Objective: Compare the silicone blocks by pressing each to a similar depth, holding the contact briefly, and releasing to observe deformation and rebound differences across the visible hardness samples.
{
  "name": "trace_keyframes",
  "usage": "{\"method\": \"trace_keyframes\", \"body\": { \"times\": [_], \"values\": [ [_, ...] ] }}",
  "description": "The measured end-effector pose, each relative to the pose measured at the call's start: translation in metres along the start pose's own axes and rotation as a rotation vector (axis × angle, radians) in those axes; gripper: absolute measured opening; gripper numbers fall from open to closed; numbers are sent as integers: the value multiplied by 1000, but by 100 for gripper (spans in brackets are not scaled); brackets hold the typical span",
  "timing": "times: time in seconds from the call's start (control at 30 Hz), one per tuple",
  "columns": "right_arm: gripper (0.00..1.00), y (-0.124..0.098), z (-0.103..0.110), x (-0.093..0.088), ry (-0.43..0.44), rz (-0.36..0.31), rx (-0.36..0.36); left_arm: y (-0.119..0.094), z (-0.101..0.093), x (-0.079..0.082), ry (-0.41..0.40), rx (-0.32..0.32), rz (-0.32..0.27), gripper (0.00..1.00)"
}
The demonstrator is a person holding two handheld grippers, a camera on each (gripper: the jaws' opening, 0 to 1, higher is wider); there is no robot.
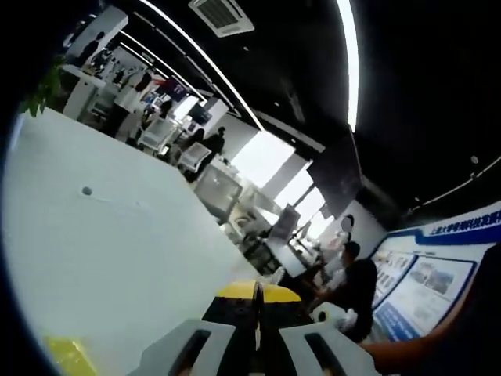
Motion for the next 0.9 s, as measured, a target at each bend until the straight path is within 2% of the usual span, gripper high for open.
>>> {"method": "trace_keyframes", "body": {
  "times": [0.3, 0.5, 0.73, 0.83, 0.9],
  "values": [
    [96, -1, 4, -1, 4, 4, 1, 8, 11, -26, -8, 22, 31, 0],
    [96, -2, 2, -4, 16, 13, -5, 12, 21, -42, -88, 29, 42, 0],
    [96, -3, 5, -4, 33, 8, 2, 19, 32, -56, -127, 45, 57, 0],
    [96, -5, 6, -5, 30, 16, 7, 22, 42, -64, -148, 61, 71, 0],
    [96, -5, 6, -7, 31, 22, 6, 23, 49, -70, -196, 71, 80, 0]
  ]
}}
Point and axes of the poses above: the point that each gripper's makers call its tool centre point, and the gripper's own axes: y roughly forward along the fingers, z roughly to its left, x roughly out of its top, the point moved 6 cm from there along -y, roughly backward along the fingers, and after that the axes turned 11 degrees about y, right-handed, at the moved point
